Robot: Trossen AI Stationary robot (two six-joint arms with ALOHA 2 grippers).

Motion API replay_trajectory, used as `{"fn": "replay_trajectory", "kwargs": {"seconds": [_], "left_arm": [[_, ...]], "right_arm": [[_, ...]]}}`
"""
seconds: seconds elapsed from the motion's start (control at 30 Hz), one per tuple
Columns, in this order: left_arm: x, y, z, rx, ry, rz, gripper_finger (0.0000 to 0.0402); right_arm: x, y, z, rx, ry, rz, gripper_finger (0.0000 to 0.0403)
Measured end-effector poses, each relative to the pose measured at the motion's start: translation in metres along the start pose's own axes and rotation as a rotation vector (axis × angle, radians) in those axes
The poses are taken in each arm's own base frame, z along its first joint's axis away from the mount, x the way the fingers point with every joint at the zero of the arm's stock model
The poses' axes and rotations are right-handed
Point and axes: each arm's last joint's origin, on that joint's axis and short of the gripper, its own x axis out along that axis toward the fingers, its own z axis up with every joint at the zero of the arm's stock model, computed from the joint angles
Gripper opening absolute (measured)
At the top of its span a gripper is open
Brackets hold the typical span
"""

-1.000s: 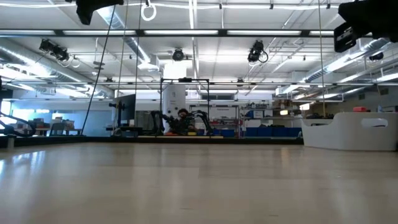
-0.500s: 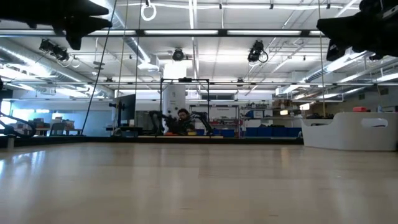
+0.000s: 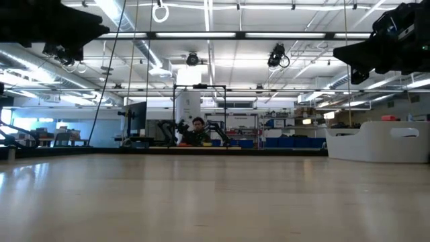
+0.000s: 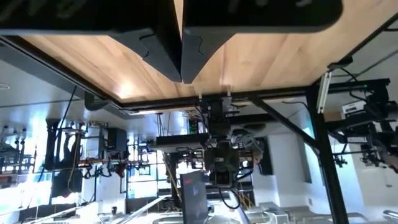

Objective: Pick and place USB-C Cables
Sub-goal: Return to Home Position

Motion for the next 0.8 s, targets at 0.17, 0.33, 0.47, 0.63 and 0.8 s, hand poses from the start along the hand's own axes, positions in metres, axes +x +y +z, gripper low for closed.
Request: {"fn": "replay_trajectory", "kwargs": {"seconds": [0.17,0.33,0.47,0.63,0.8], "left_arm": [[0.002,0.0,-0.013,0.029,0.042,-0.051,0.0113],[0.005,0.005,-0.03,0.052,0.062,-0.041,0.0081],[0.008,0.01,-0.042,0.052,0.069,-0.07,0.0053],[0.009,0.019,-0.042,0.067,0.076,-0.035,0.0018],[0.009,0.024,-0.049,0.069,0.153,0.022,0.0005]], "right_arm": [[0.0,0.0,0.0,0.002,0.0,0.001,0.0007],[0.0,0.0,0.0,0.001,0.003,0.001,0.0008],[0.0,0.0,0.0,0.0,0.002,0.001,0.0008],[0.0,0.0,0.0,0.0,0.0,0.001,0.0008],[0.0,0.0,0.0,0.0,0.0,0.001,0.0009]]}}
